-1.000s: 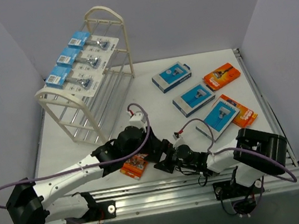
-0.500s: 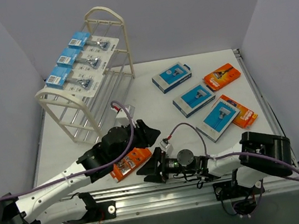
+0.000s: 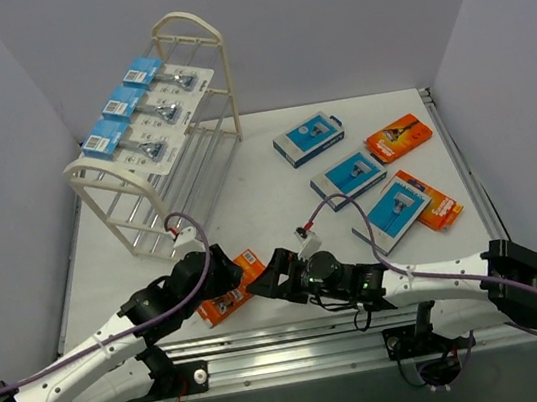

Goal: Place and organize the shaving razors onto the shelf

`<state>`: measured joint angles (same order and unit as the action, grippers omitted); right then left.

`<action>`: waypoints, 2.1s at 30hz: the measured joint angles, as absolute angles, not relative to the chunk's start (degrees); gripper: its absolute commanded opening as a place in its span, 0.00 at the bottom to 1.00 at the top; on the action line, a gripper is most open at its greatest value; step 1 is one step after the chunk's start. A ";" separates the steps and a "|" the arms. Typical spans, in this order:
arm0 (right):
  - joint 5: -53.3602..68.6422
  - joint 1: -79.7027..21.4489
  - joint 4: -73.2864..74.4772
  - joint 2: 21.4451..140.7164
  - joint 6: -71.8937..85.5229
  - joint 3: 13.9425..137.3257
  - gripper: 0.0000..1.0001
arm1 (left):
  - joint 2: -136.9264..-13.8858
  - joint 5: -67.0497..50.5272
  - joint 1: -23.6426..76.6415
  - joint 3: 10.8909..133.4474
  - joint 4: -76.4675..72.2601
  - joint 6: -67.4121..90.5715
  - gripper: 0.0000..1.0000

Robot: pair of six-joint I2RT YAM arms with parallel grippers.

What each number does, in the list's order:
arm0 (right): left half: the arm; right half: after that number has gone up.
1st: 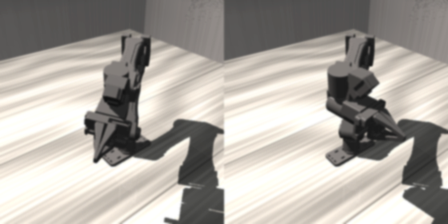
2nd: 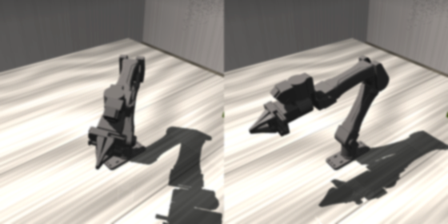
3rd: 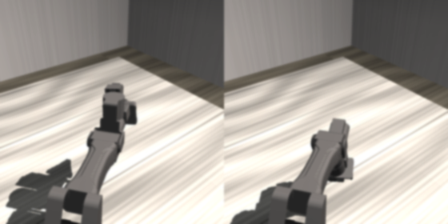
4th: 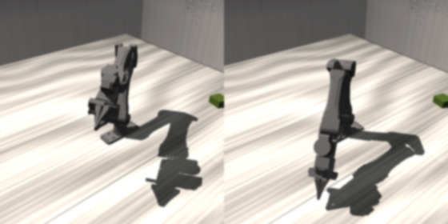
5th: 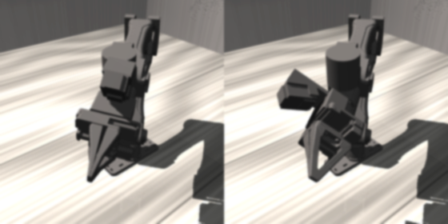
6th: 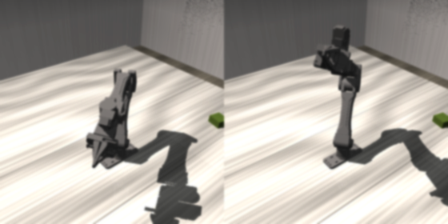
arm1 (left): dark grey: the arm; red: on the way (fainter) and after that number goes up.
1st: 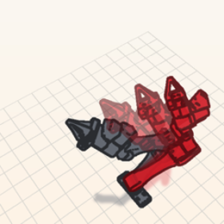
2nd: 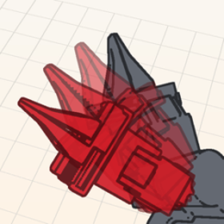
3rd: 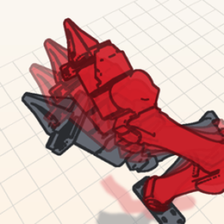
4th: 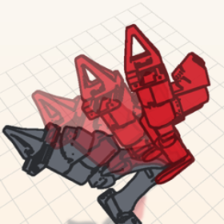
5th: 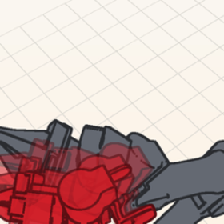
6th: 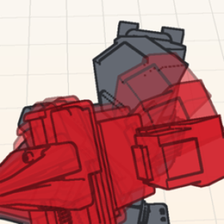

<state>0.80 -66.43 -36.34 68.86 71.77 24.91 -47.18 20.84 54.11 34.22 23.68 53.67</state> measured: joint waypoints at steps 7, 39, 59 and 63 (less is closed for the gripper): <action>0.32 -63.92 -31.73 76.44 68.27 28.45 0.88 | -47.03 22.26 50.15 33.23 29.08 56.86 0.56; 11.33 -49.91 -39.33 96.18 61.41 38.11 0.85 | -59.75 24.64 37.52 31.33 30.89 57.36 0.62; 17.65 -45.69 -38.15 97.56 57.17 44.45 0.85 | -48.47 21.43 37.36 22.61 25.02 57.41 0.62; 17.50 -45.23 -36.86 92.31 56.84 42.26 0.85 | -46.96 19.68 37.39 20.93 21.91 57.65 0.62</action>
